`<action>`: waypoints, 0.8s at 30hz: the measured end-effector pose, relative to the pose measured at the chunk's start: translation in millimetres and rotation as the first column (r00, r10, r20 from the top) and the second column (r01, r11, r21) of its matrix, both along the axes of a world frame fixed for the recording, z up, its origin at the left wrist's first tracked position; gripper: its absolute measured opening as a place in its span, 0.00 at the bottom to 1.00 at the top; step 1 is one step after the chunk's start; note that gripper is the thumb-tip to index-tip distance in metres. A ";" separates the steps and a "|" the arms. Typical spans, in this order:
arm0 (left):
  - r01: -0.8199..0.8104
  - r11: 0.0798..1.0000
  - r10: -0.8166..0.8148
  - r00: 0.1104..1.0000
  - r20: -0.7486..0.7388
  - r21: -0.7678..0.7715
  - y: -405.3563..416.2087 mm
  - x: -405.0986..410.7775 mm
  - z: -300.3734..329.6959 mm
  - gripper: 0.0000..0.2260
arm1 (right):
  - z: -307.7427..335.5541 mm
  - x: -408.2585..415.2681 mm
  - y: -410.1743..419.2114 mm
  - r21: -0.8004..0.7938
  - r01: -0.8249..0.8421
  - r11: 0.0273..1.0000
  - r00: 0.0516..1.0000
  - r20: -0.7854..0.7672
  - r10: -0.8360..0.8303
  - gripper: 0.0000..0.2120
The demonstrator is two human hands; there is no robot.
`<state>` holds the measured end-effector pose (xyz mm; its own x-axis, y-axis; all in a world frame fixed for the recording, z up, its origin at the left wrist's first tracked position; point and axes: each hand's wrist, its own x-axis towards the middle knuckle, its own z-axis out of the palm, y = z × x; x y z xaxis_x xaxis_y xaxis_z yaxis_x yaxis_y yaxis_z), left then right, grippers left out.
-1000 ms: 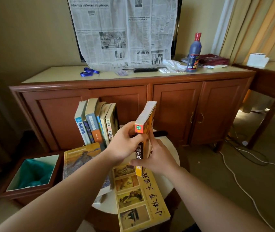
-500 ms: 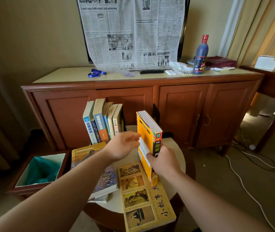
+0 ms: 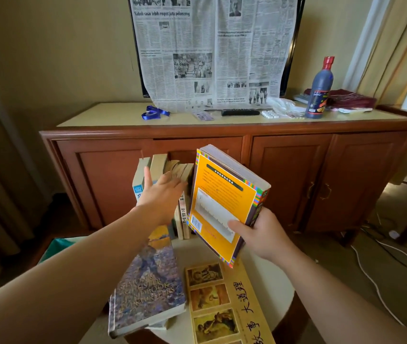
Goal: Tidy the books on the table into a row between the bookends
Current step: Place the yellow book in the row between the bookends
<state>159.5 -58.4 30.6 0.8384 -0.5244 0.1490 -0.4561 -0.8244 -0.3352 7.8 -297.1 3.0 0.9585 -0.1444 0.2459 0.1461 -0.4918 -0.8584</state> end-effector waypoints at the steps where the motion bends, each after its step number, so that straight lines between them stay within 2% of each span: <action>1: 0.011 0.999 -0.011 1.000 0.012 -0.033 2.8 1.1 -3.8 0.37 | 2.8 6.6 0.9 -0.006 -0.002 1.000 1.000 0.011 0.002 0.06; 5: 0.034 0.987 -0.036 0.999 -0.011 -0.155 11.4 2.5 -15.1 0.36 | 10.2 28.8 10.6 -0.028 0.060 0.998 0.998 0.039 -0.059 0.06; 7: 0.029 0.975 -0.036 0.999 -0.030 -0.220 10.9 0.7 -17.6 0.36 | 11.4 36.5 19.7 -0.058 0.142 0.988 0.990 0.033 -0.141 0.12; 9: 0.007 0.955 -0.023 0.999 -0.049 -0.296 10.2 -0.8 -19.1 0.34 | 13.5 41.7 29.7 -0.083 0.204 0.975 0.979 0.029 -0.202 0.15; 13: -0.036 0.898 -0.002 0.996 -0.086 -0.438 12.8 -0.8 -23.2 0.25 | 19.3 43.0 41.5 -0.104 0.237 0.966 0.971 0.067 -0.231 0.08; 15: -0.049 0.874 0.001 0.995 -0.099 -0.483 12.0 -1.4 -20.9 0.21 | 18.6 39.1 40.5 -0.105 0.257 0.961 0.966 0.070 -0.250 0.10; 19: -0.049 0.911 0.018 0.997 -0.080 -0.408 0.0 0.3 -14.4 0.22 | 7.8 24.5 31.8 -0.079 0.267 0.961 0.962 0.078 -0.261 0.13; 22: -0.065 0.952 0.050 0.997 -0.057 -0.301 -10.4 2.4 -8.8 0.31 | 0.7 11.7 29.3 -0.050 0.251 0.967 0.963 0.113 -0.244 0.10; 24: -0.061 0.972 0.058 0.998 -0.020 -0.225 -16.0 0.9 -3.0 0.37 | -1.9 7.3 29.2 -0.041 0.264 0.964 0.956 0.140 -0.256 0.11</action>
